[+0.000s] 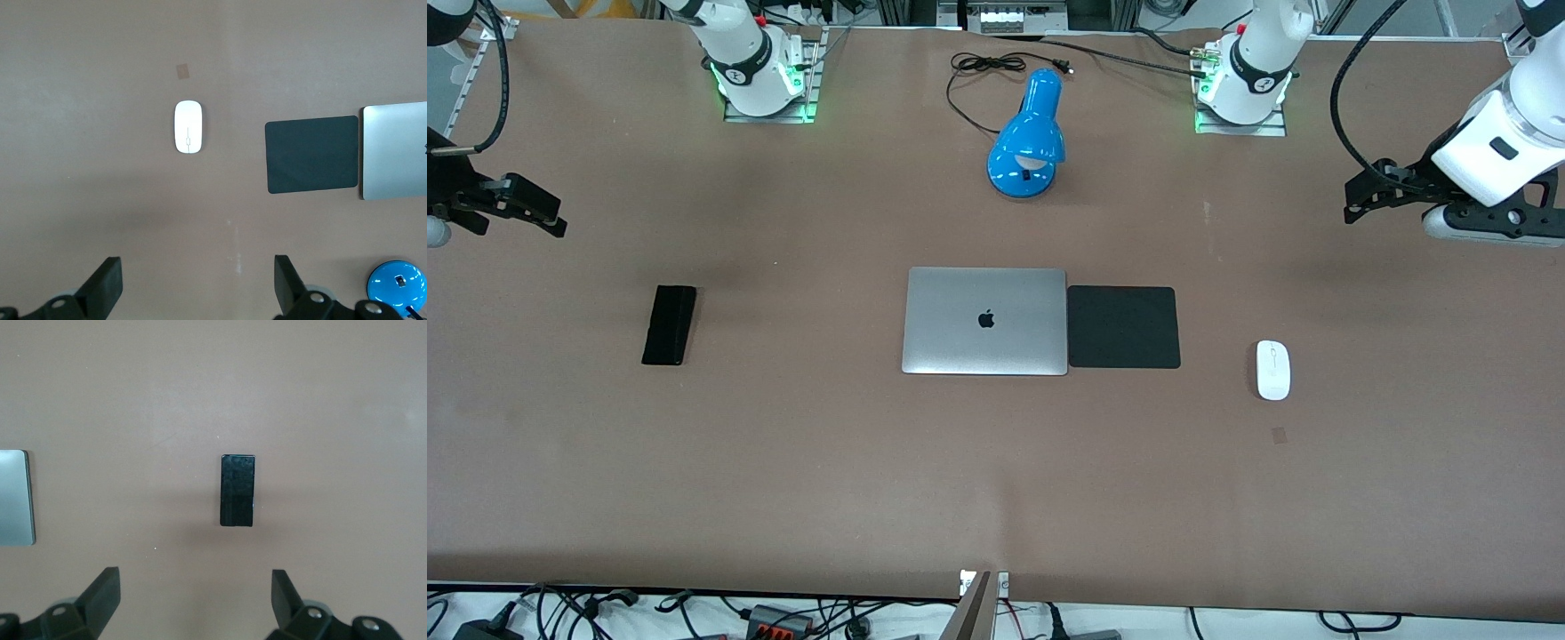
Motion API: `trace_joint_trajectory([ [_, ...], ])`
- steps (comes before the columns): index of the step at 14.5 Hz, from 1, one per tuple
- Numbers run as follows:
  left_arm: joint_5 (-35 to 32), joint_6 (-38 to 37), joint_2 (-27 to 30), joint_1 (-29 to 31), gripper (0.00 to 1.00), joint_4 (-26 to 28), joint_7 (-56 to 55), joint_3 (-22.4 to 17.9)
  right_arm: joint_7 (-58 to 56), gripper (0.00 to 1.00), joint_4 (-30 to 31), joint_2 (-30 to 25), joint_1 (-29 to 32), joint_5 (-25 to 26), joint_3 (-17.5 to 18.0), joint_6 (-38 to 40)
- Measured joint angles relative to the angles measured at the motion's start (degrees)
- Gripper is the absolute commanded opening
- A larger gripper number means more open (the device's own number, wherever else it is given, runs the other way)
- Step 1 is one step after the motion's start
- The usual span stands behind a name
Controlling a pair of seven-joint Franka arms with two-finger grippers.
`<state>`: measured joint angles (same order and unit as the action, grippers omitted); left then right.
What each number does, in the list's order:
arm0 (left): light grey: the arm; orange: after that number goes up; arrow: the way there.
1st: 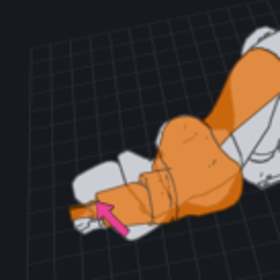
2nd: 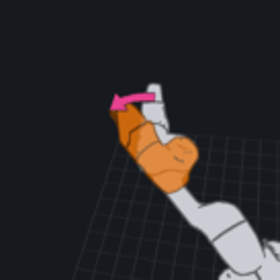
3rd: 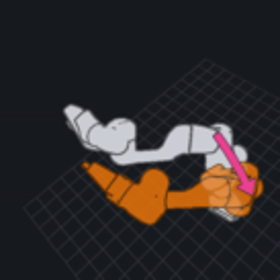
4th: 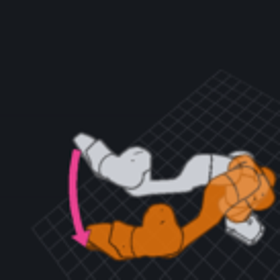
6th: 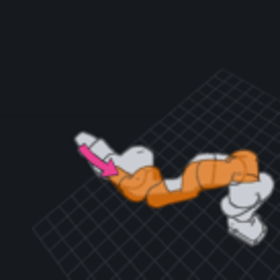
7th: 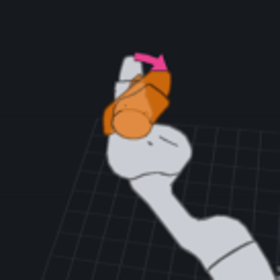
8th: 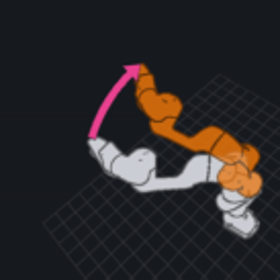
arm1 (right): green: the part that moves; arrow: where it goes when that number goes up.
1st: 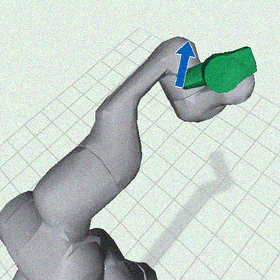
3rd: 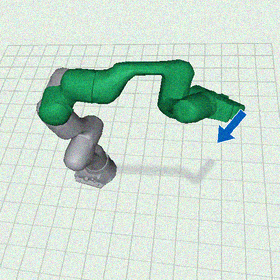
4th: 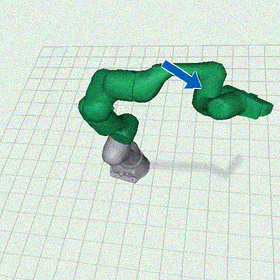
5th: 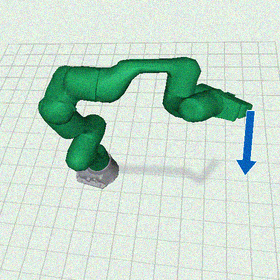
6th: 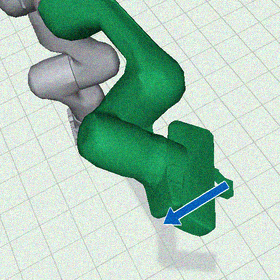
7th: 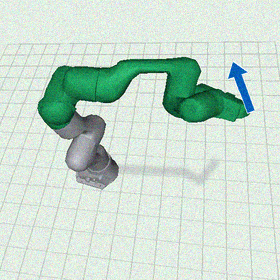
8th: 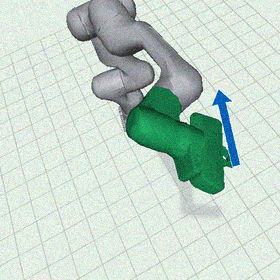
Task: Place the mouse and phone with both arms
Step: 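Reach the right gripper to the black phone while the left gripper reaches the mouse, then grasp the phone with the right gripper while the left gripper grasps the mouse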
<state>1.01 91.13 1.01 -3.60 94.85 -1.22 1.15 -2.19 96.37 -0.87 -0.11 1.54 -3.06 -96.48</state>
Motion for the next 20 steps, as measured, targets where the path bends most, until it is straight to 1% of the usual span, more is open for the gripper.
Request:
trace_joint_trajectory([
  [4,0.0,0.3,-2.8,0.1,1.00,0.0,0.0,-0.6,0.0,1.00,0.3,1.2,0.0,0.0,0.0,-0.2],
  [5,0.0,1.4,-3.9,0.1,1.00,0.0,0.0,-0.6,0.0,1.00,0.6,1.9,0.0,0.0,0.0,-0.2],
  [8,0.0,7.7,-9.1,0.1,1.00,0.2,0.0,-0.6,0.0,1.00,1.3,5.6,0.2,0.2,-0.2,-2.0],
  [11,0.0,13.9,-14.6,0.4,1.00,1.0,0.0,-0.6,0.0,1.00,3.5,10.9,1.8,0.7,-0.5,-8.1],
  [13,0.0,21.7,-16.5,0.8,1.00,4.4,0.4,-0.6,0.0,1.00,6.3,14.8,3.2,0.7,-0.6,-14.0],
  [17,0.0,42.0,-17.5,0.9,1.00,18.2,2.3,-0.7,-0.1,1.00,13.5,21.5,5.1,0.7,-0.7,-27.0],
  [19,0.0,48.9,-18.2,1.4,1.00,22.8,2.8,-0.7,-0.1,1.00,15.6,24.7,5.5,0.7,-0.7,-31.1],
  [20,0.0,50.9,-19.1,1.5,1.00,23.8,2.8,-0.7,-0.1,1.00,15.9,26.2,5.8,0.7,-0.7,-32.2],
])
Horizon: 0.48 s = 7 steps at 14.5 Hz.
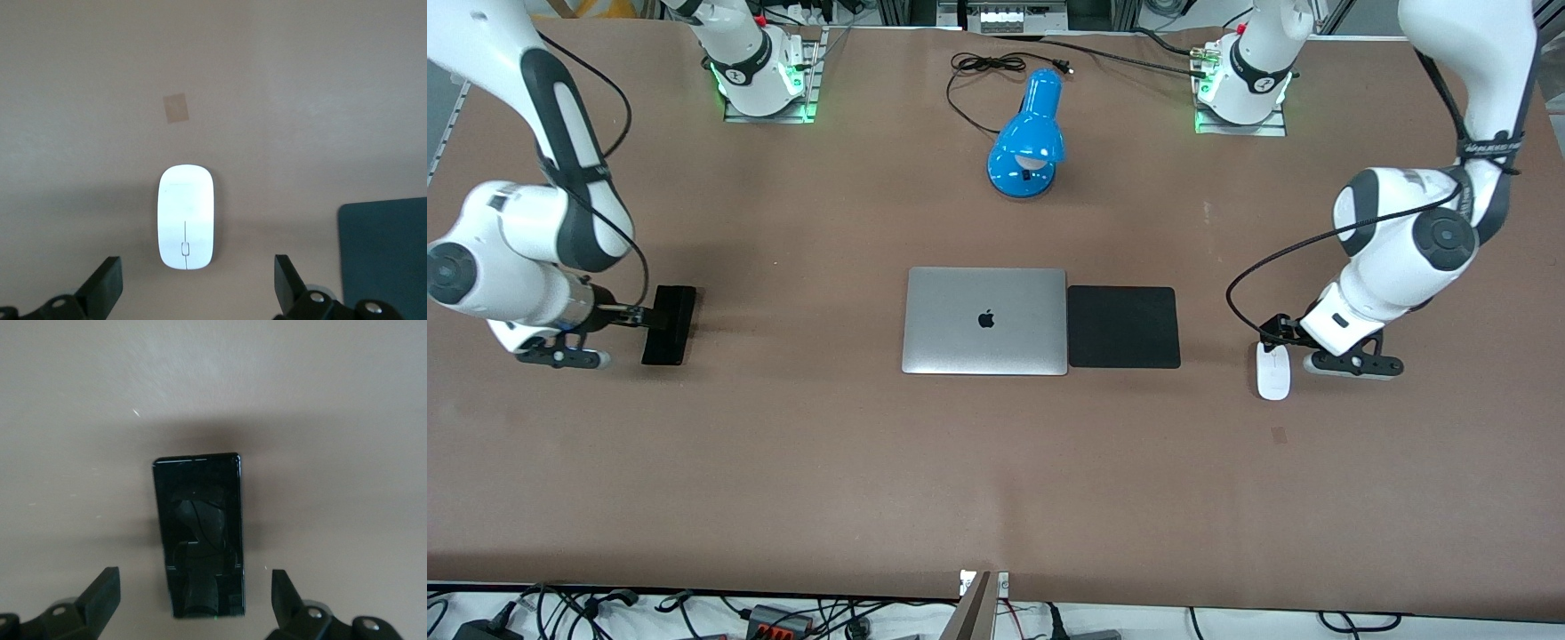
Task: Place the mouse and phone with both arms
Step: 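Grasp the phone with the right gripper while the left gripper grasps the mouse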
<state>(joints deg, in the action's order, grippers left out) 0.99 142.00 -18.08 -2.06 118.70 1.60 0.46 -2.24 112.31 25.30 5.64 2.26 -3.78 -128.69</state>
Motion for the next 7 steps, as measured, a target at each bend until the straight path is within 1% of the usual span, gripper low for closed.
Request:
trace_joint_trajectory([
  [3,0.0,3.5,-3.3,0.3,1.00,0.4,0.0,0.0,-0.2,1.00,0.1,3.4,0.4,0.0,0.0,-1.6],
  [7,0.0,7.2,-7.6,1.2,1.00,-0.2,0.0,0.0,-0.2,1.00,0.1,5.2,0.7,0.8,0.0,-1.7],
])
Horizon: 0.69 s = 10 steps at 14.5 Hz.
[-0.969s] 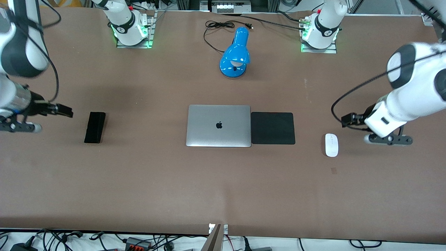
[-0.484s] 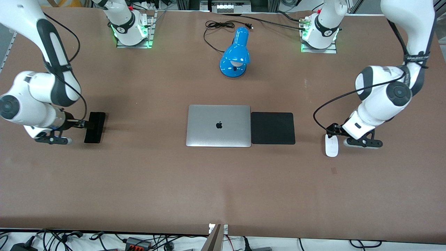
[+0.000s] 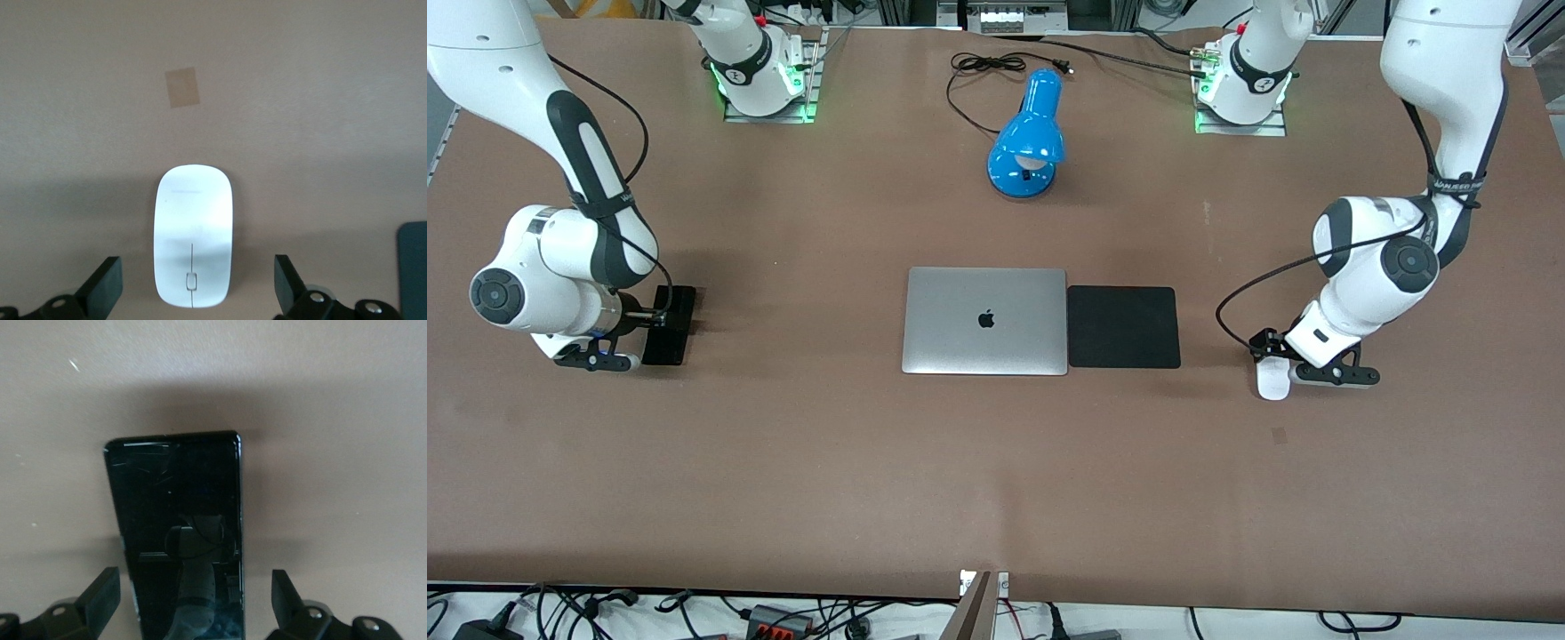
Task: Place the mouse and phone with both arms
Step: 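Grasp the phone with the right gripper while the left gripper grasps the mouse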
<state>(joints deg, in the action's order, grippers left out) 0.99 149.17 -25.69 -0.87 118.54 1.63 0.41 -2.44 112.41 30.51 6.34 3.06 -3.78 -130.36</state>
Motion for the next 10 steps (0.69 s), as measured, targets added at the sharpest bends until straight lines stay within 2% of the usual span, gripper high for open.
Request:
trace_joint_trajectory([
  [10,0.0,0.4,-5.4,0.6,1.00,-3.0,0.0,0.0,0.0,1.00,-0.1,1.1,0.0,0.1,0.3,-2.3],
])
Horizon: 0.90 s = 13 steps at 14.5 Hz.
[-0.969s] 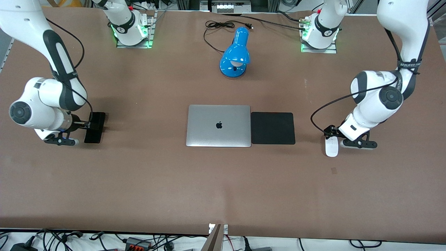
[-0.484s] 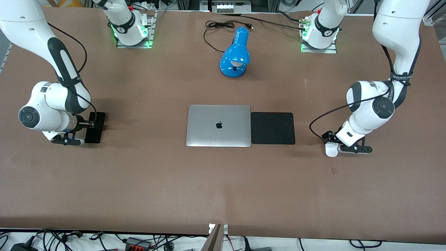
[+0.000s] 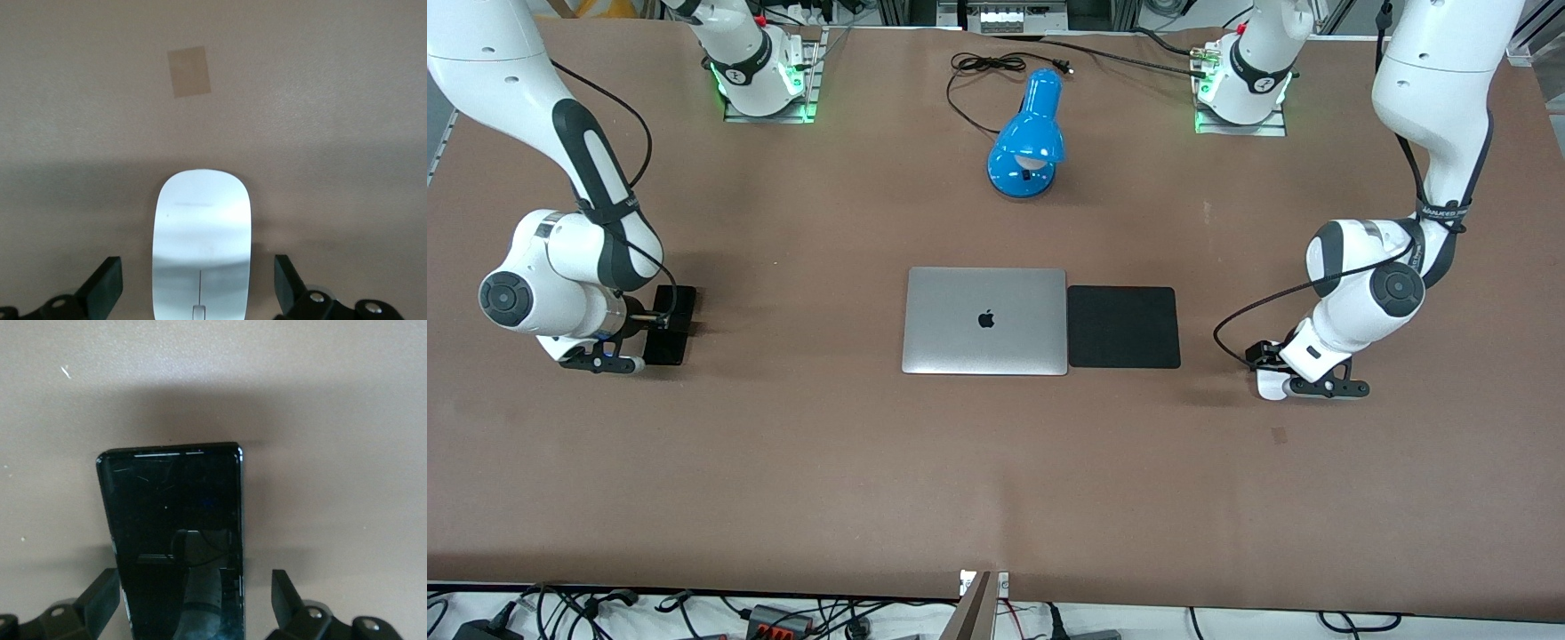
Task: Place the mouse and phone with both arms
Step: 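Grasp the phone with the right gripper while the left gripper grasps the mouse, then carry the phone beside the laptop while the left gripper carries the mouse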
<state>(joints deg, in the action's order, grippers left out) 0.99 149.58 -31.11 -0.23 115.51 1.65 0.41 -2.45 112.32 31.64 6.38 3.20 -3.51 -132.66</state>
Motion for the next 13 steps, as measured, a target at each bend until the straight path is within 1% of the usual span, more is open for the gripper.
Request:
trace_joint_trajectory([
  [1,0.0,0.3,-0.4,0.0,1.00,0.0,0.0,0.0,0.0,1.00,0.0,0.2,0.0,0.0,0.0,-0.3],
  [2,0.0,0.9,-0.9,0.0,0.95,-0.1,0.0,0.0,0.0,1.00,0.0,0.4,0.0,0.0,0.1,-0.4],
  [3,0.0,1.3,-1.2,0.1,0.81,-0.1,0.0,0.0,0.0,1.00,0.0,0.6,0.0,0.0,0.1,-0.6],
  [5,0.0,1.5,-1.7,0.2,0.66,-0.2,0.0,0.0,0.0,1.00,0.0,0.9,0.0,0.0,0.1,-1.0],
  [6,0.0,1.6,-1.7,0.2,0.54,-0.2,0.0,0.0,0.0,1.00,0.0,1.0,0.0,0.0,0.1,-1.1],
  [7,0.0,1.6,-1.7,0.2,0.48,-0.2,0.0,0.0,0.0,1.00,0.0,1.0,0.0,0.0,0.1,-1.2],
  [8,0.0,1.6,-1.7,0.3,0.41,-0.3,0.0,0.0,0.0,0.97,0.0,1.1,0.0,0.0,0.2,-1.2],
  [9,0.0,1.6,-1.7,0.2,0.37,-0.4,0.0,0.0,0.0,0.82,0.0,1.2,0.0,0.0,0.3,-1.2],
  [10,0.0,1.6,-1.7,0.2,0.35,-0.6,0.0,0.0,0.0,0.64,0.0,1.2,0.0,0.0,0.4,-1.2],
  [11,0.0,1.6,-1.7,0.2,0.34,-0.9,0.0,0.1,0.0,0.48,-0.1,1.2,-0.1,0.0,0.4,-1.2],
  [12,0.0,1.5,-1.7,0.2,0.34,-1.2,0.0,0.1,0.0,0.38,-0.1,1.2,-0.1,0.0,0.6,-1.1],
  [13,0.0,1.2,-1.7,0.2,0.34,-1.6,0.0,0.2,0.0,0.31,-0.2,0.9,-0.3,0.0,0.5,-0.7],
])
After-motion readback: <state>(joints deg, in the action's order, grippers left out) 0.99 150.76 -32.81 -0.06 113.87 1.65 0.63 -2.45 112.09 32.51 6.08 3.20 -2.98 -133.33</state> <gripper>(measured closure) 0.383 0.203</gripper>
